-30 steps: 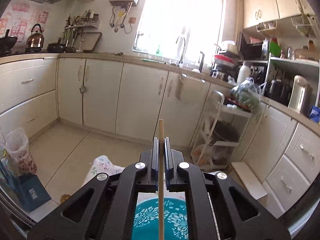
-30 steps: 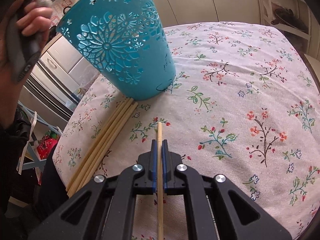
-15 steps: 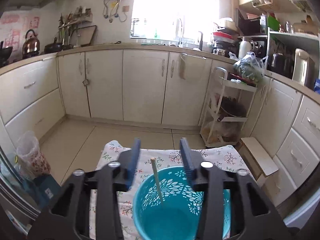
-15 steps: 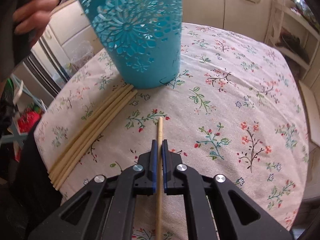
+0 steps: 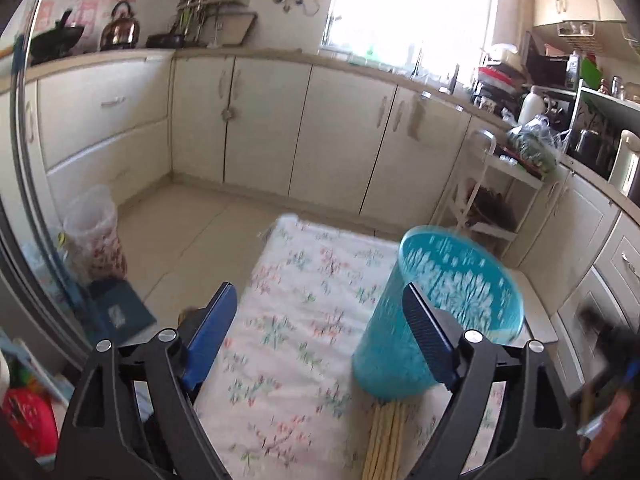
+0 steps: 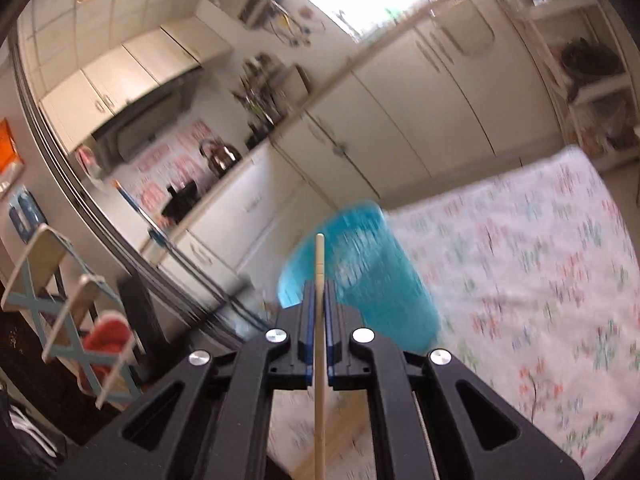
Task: Organize utensils
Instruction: 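Carry the stick in the right gripper over the teal basket and release it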
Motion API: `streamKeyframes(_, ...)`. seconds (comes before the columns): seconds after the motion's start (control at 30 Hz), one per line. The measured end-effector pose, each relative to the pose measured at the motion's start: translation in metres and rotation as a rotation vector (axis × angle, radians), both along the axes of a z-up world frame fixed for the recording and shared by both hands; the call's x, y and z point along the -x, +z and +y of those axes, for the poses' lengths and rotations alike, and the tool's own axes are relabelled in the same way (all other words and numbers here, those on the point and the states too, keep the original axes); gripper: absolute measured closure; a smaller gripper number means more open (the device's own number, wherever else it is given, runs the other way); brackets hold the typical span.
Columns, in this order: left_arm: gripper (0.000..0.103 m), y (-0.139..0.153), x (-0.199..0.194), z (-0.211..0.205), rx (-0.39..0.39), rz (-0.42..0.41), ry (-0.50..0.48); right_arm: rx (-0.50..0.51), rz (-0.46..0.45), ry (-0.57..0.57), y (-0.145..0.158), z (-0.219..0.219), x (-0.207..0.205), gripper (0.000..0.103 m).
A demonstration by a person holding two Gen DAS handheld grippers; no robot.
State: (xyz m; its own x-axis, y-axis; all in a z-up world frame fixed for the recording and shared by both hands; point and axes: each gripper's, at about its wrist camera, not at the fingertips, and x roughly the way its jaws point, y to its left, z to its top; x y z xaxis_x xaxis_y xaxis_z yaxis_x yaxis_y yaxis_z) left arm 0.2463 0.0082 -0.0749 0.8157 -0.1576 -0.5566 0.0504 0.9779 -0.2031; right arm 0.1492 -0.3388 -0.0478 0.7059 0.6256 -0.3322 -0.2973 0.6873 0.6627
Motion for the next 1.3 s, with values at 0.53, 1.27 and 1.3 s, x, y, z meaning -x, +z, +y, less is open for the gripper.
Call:
streamKeyframes(0.53, 0.022, -0.059, 0.037, -0.001, 0.010, 0.131, -0.047, 0.101, -0.186, -0.327, 0.013, 0.044, -0.120, 0.098)
streamKeyframes(1.27, 0.019, -0.066, 0.048, 0.007, -0.009, 0.167, 0.025, 0.357, 0.148, -0.191, -0.055, 0.070, 0.019, 0.078)
streamKeyframes(1.3, 0.019, -0.067, 0.049, 0.008, -0.009, 0.174, 0.026, 0.374, 0.191, -0.147, -0.071, 0.082, 0.020, 0.081)
